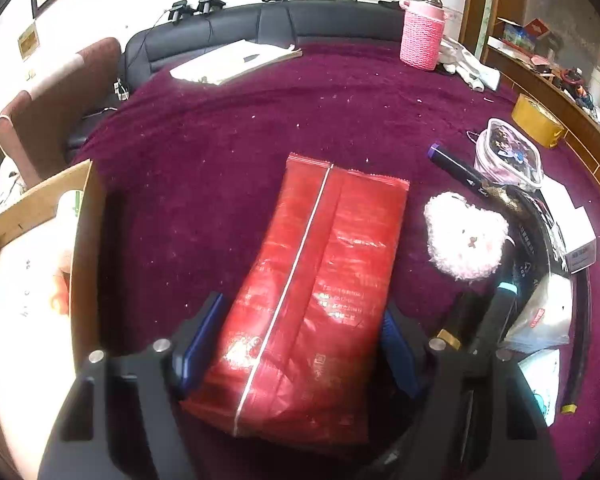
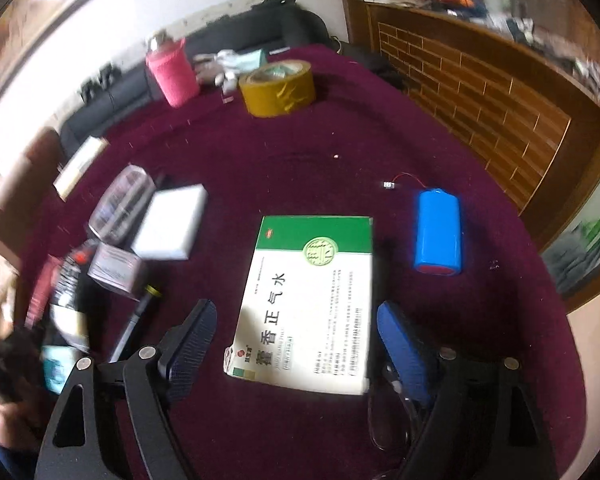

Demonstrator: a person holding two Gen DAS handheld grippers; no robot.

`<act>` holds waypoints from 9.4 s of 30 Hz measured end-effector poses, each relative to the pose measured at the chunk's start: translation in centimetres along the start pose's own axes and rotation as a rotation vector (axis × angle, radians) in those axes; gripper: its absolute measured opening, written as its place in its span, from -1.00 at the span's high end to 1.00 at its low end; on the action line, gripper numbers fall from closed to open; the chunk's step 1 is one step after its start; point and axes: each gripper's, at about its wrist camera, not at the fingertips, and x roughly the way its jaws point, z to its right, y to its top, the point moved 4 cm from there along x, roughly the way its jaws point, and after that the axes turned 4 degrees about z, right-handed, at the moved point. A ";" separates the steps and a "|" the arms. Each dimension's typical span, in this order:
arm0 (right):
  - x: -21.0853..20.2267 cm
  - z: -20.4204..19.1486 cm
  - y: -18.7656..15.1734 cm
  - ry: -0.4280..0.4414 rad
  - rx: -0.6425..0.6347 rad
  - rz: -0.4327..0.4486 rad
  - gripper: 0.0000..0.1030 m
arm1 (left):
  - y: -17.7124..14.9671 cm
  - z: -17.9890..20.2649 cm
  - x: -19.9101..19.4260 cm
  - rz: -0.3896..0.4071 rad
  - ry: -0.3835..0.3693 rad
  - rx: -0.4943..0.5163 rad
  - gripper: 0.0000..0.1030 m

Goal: Organize objects
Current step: 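Grasp the red foil bag with left tool while right tool grasps green-white medicine box, then lift the red bag and medicine box and carry both toward the cardboard box, then lower the red bag and medicine box into the box and open both tools, then move both open tools back over the remaining items on the table, then grasp the black snack bag with left tool while right tool grasps clear cartoon pencil case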

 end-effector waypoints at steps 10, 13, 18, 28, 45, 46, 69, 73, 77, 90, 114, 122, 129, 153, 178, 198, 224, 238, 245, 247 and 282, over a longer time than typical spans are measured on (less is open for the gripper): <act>0.0 -1.2 0.4 -0.149 -0.072 0.087 -0.47 | 0.1 -0.3 0.4 0.016 0.003 0.002 -0.65; -2.0 -2.8 2.0 -0.102 -0.071 0.174 -0.47 | 0.1 -0.5 0.6 0.006 0.010 -0.007 -0.71; -3.5 -8.6 3.7 0.076 -0.081 0.259 -0.47 | 0.1 0.4 -0.2 0.048 0.013 0.024 -0.16; -1.2 -15.9 0.1 0.249 -0.185 0.302 -0.48 | 1.1 -0.6 -2.5 0.160 -0.032 -0.046 -0.05; -0.6 -17.5 -1.5 0.328 -0.246 0.220 -0.49 | 1.0 -0.3 0.5 0.064 -0.018 -0.065 -0.06; -0.5 -17.4 -1.4 0.333 -0.242 0.220 -0.49 | 1.1 -0.4 0.4 0.069 -0.022 -0.070 -0.01; -0.9 -17.8 -1.6 0.384 -0.243 0.245 -0.49 | 2.2 -1.2 -4.5 0.275 -0.070 -0.117 0.05; -0.7 -17.9 -1.6 0.380 -0.248 0.247 -0.49 | 2.5 -1.3 -4.7 0.280 -0.080 -0.115 0.05; -0.4 -17.9 -1.5 0.387 -0.248 0.236 -0.49 | 2.5 -1.3 -4.7 0.284 -0.082 -0.110 0.05; -0.3 -18.3 -1.7 0.377 -0.255 0.242 -0.49 | 2.5 -1.3 -5.6 0.292 -0.119 -0.126 0.04; -7.5 -30.9 -3.2 0.554 -0.412 0.111 -0.49 | -1.0 -12.4 -15.6 0.352 -0.058 -0.250 0.03; -6.1 -39.4 -4.8 0.611 -0.497 -0.014 -0.49 | -3.3 -20.9 -15.6 0.253 0.100 -0.295 0.02; -4.2 -46.9 -5.8 0.618 -0.544 -0.083 -0.50 | -2.8 -24.2 -13.0 0.164 0.128 -0.313 0.02; 3.1 -56.6 -7.1 0.593 -0.522 -0.263 -0.51 | -2.1 -28.5 -8.4 0.077 0.111 -0.451 -0.02; -0.1 -53.9 -7.1 0.666 -0.532 -0.244 -0.67 | -3.2 -28.7 -14.5 0.188 0.096 -0.482 -0.28; -0.2 -41.4 -4.0 0.687 -0.329 -0.236 -0.67 | -1.4 -21.5 -14.4 0.176 0.055 -0.379 -0.32; 3.6 -11.9 4.4 0.445 0.088 0.007 -0.68 | 0.5 1.0 -6.2 0.030 -0.181 -0.135 -0.38; 3.3 -8.0 5.1 0.522 0.293 0.003 -0.68 | 3.0 13.8 -2.6 -0.001 -0.108 0.163 -0.48; 3.3 -8.2 5.0 0.513 0.272 0.008 -0.68 | 2.8 16.3 1.0 -0.064 -0.091 0.269 -0.02; 3.4 -8.1 4.9 0.503 0.269 0.011 -0.68 | 2.7 16.0 1.5 -0.058 -0.116 0.248 0.04; 13.3 -24.5 9.5 -0.058 -0.122 -0.107 -0.76 | 4.5 -2.3 -6.3 0.304 -0.130 -0.177 0.15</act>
